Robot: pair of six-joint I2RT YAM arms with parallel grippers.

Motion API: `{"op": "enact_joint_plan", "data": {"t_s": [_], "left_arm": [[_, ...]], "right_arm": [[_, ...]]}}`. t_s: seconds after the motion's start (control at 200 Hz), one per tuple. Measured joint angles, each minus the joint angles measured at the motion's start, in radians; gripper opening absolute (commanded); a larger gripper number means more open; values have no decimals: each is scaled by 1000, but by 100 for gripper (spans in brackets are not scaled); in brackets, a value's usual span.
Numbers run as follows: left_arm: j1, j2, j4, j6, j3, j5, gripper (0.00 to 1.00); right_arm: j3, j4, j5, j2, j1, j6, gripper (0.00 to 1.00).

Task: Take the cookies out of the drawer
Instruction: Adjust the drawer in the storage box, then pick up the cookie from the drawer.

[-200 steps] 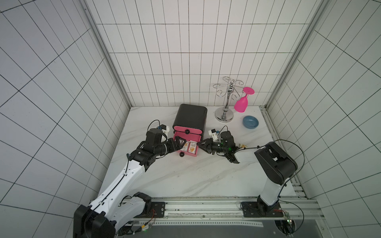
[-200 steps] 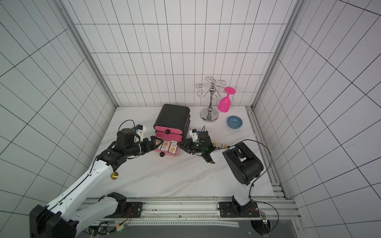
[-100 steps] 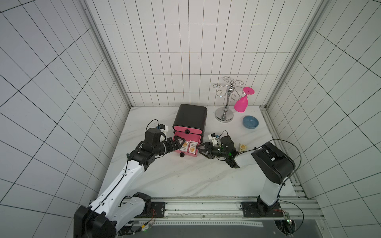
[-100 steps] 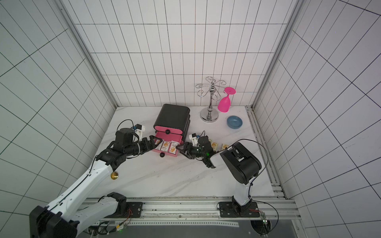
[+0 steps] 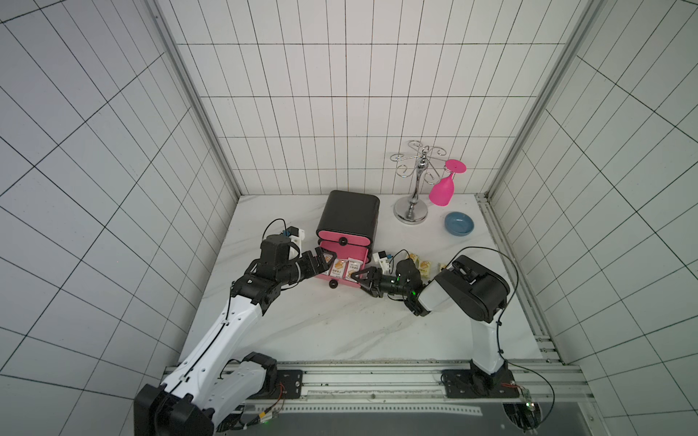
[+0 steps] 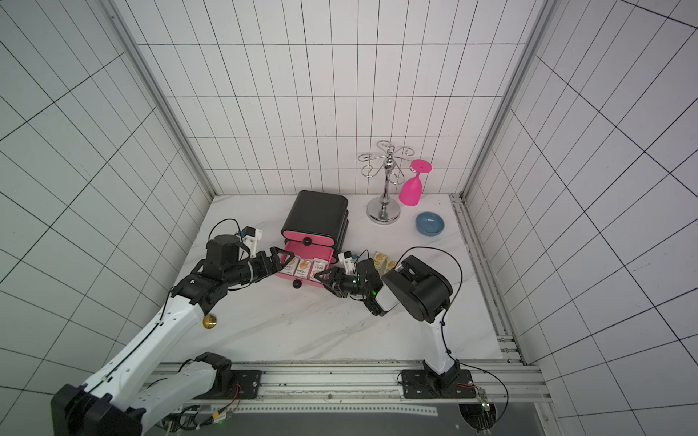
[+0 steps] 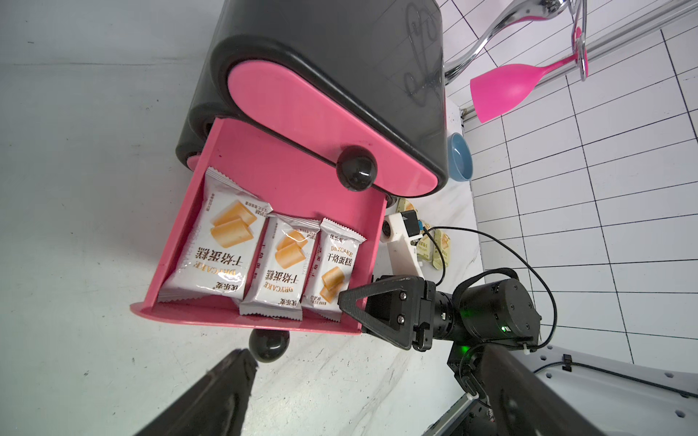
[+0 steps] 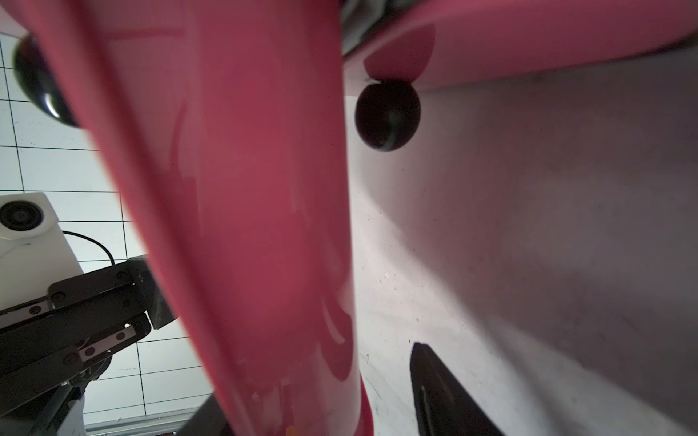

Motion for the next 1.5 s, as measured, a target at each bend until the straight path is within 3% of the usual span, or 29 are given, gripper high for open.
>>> {"op": "enact_joint_plan", "data": {"t_s": [0.305,0.725,1.105,1.294,1.499], "left_arm": [[6,1,-2,27,-6,12,98],[-7,104,-146,132,45,-10,97],[-252,326,-400,232,340,-273,83],[-291,482,-498,254,418,-406,80],[-308,534,-515,251,418,-494,78]], "right_arm": [[13,-58,6,-45,0,-32,23],[31,-122,5,-60,0,-55,23],[56,-189,4,-69,0,-84,24],[64,-214,3,-72,0,-98,24],[66,-223,3,-73,0,-105,24]]}}
